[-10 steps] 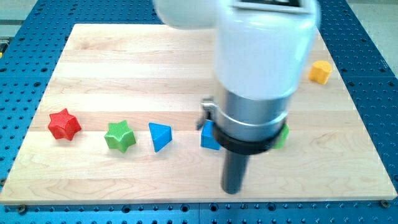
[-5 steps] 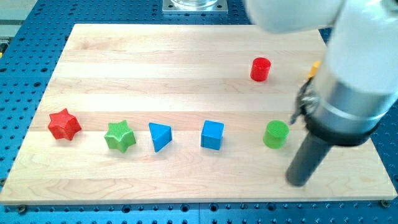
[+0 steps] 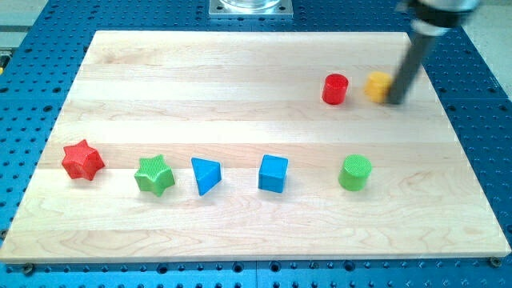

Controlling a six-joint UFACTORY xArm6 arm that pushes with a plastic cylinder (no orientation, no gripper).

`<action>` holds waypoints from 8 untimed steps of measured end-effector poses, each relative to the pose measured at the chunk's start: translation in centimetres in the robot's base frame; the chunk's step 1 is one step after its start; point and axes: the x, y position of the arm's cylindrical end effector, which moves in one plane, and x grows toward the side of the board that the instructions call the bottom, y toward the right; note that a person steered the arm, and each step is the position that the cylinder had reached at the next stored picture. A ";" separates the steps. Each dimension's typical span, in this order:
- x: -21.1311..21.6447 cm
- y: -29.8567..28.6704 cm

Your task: Slide the red circle to the top side of the red star

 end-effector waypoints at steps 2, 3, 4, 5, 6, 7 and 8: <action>-0.2 -10.3; -4.5 -15.5; -4.4 -26.0; -4.3 -30.1; -3.6 -36.2; 3.1 -37.2; 4.1 -37.2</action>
